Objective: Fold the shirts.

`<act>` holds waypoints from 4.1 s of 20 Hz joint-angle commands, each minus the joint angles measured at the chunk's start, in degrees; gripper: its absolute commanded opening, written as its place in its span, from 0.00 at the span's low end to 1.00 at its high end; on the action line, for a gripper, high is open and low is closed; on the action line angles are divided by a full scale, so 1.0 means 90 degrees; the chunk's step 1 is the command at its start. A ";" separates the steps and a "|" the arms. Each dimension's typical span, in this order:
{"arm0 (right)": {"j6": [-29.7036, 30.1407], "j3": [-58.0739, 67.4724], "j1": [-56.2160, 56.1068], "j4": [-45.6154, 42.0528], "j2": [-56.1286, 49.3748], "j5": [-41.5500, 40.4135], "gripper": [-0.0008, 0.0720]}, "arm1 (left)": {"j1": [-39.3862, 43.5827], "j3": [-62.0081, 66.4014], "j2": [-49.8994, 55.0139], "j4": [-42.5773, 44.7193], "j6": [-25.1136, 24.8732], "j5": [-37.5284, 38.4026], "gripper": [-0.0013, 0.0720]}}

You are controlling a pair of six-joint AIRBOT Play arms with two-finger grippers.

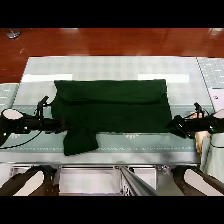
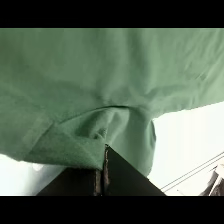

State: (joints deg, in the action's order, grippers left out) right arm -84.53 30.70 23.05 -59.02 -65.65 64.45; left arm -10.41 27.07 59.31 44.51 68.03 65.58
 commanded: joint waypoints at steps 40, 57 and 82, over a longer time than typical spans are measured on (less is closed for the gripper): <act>-0.0034 0.6550 -0.1185 0.0459 -0.4216 0.1632 0.04 | 0.0510 0.7159 0.4046 0.0440 0.1090 0.0559 0.05; -0.0197 0.2633 -0.1311 0.0403 0.3118 0.1576 0.04 | 0.6997 0.7402 0.5775 0.0597 0.2404 -0.1603 0.04; -0.0155 0.8493 -0.5455 0.1129 -0.4874 0.0991 0.87 | 0.0265 0.3310 -0.1860 0.2001 0.2329 -0.0185 0.05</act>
State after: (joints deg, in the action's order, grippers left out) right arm -87.37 99.61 -28.42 -47.48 -103.98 64.75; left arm -7.18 68.47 52.21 61.60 89.25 67.11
